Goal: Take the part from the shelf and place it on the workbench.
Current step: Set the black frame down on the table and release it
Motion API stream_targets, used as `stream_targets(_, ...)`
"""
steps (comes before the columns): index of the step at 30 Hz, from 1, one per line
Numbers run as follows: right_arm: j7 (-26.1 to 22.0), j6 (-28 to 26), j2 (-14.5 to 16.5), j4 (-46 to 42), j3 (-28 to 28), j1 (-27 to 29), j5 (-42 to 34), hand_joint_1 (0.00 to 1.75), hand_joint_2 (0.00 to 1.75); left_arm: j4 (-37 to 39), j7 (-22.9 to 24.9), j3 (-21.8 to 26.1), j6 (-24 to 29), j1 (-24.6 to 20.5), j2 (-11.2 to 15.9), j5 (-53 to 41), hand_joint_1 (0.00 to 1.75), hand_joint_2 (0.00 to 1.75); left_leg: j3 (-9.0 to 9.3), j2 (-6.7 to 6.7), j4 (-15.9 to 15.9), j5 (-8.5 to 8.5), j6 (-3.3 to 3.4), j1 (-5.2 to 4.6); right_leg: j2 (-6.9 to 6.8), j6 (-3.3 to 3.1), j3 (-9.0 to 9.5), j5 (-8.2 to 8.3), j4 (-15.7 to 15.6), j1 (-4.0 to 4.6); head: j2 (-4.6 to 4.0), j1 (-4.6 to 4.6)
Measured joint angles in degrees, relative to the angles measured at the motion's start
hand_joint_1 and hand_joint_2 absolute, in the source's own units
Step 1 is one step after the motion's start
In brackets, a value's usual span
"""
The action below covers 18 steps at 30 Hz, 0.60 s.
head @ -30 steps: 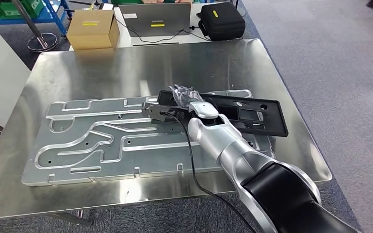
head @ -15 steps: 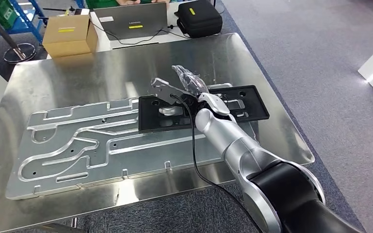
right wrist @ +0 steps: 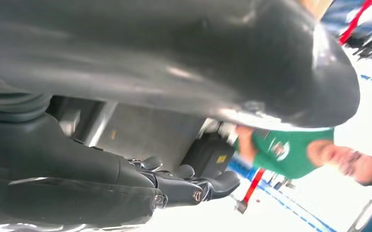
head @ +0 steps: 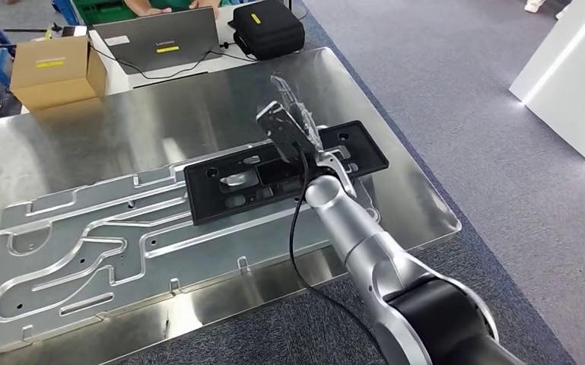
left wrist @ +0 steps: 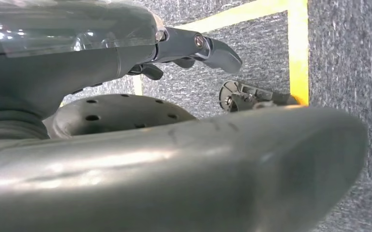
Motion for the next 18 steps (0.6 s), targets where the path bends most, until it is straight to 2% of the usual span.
stream_targets(2,-0.02,1.27,-0.13,-6.83,1.66,4.73,-2.37,0.0,0.0,0.0,-0.36,0.24,0.06,-0.06,0.03,0.5,0.0,0.0,0.37,0.86,-0.72,0.38,0.8,0.19,-1.56,0.52,-0.83,-1.51,1.95,0.17,0.0,0.24)
stream_targets(4,0.51,2.09,-0.49,-14.28,3.91,9.53,-5.01,0.0,0.0,0.0,-0.82,0.63,0.18,-0.03,0.1,1.04,0.0,0.0,0.52,1.75,-1.05,0.47,1.3,0.13,-3.79,0.8,-3.67,-5.02,8.13,0.28,-0.01,0.5)
stream_targets(5,0.8,2.41,-0.9,-18.01,5.23,12.11,-6.64,0.0,0.0,0.0,-1.03,0.85,0.25,0.02,0.16,1.34,0.0,0.0,0.51,2.21,-1.04,0.42,1.41,0.05,-4.26,0.9,-5.43,-6.61,11.82,0.2,-0.01,0.54)
stream_targets(6,1.04,2.65,-1.49,-21.7,6.52,14.87,-8.36,0.0,0.0,0.0,-1.19,1.07,0.34,0.05,0.22,1.68,0.0,0.0,0.52,2.6,-1.02,0.36,1.47,0.0,-4.47,0.98,-6.65,-7.43,14.46,0.11,-0.01,0.54)
stream_targets(7,1.13,2.85,-2.23,-25.36,7.73,17.68,-10.03,0.0,0.0,0.0,-1.3,1.3,0.51,0.05,0.27,2.12,0.0,0.0,0.54,2.93,-1.0,0.28,1.49,-0.02,-4.57,1.02,-6.93,-7.21,15.18,0.02,-0.01,0.54)
stream_targets(8,1.08,3.06,-2.98,-28.74,8.76,20.42,-11.48,0.0,0.0,0.0,-1.36,1.55,0.73,0.04,0.3,2.57,0.0,0.0,0.57,3.16,-0.95,0.2,1.43,-0.03,-4.68,0.99,-6.1,-6.07,13.75,-0.06,0.0,0.55)
stream_targets(10,0.82,3.51,-4.42,-35.06,10.46,25.15,-13.47,0.0,0.0,0.0,-1.4,2.19,1.28,0.02,0.33,3.49,0.0,0.0,0.64,3.49,-0.75,-0.08,1.07,-0.15,-5.22,0.72,-2.04,-2.97,6.37,-0.05,0.0,0.55)
stream_targets(12,0.58,3.87,-5.7,-40.16,11.92,28.86,-14.39,0.0,0.0,0.0,-1.42,2.83,1.7,-0.02,0.4,4.1,0.0,0.0,0.64,3.74,-0.46,-0.43,0.54,-0.42,-5.73,0.3,0.94,-1.55,0.86,0.18,0.0,0.51)
stream_targets(14,0.4,3.91,-6.77,-43.46,12.95,31.52,-14.64,0.0,0.0,0.0,-1.43,3.25,1.89,-0.05,0.48,4.37,0.0,0.0,0.73,3.94,-0.41,-0.6,0.01,-0.56,-5.66,-0.14,1.35,-1.54,-0.09,0.38,0.0,0.5)
stream_targets(16,0.28,3.91,-7.54,-45.68,13.56,33.01,-14.71,0.0,0.0,0.0,-1.45,3.58,1.98,-0.08,0.54,4.51,0.0,0.0,0.66,3.86,-0.01,-1.16,-0.6,-0.44,-5.43,-0.72,1.47,-1.37,-0.38,0.2,-0.01,0.53)
stream_targets(18,0.2,3.82,-7.99,-47.43,14.16,33.84,-14.81,0.0,0.0,0.0,-1.42,3.92,2.14,-0.09,0.61,4.8,0.0,0.0,-0.78,3.23,3.66,-3.71,-1.17,-0.26,-5.28,-1.31,1.6,-1.16,-0.67,-0.06,-0.01,0.47)
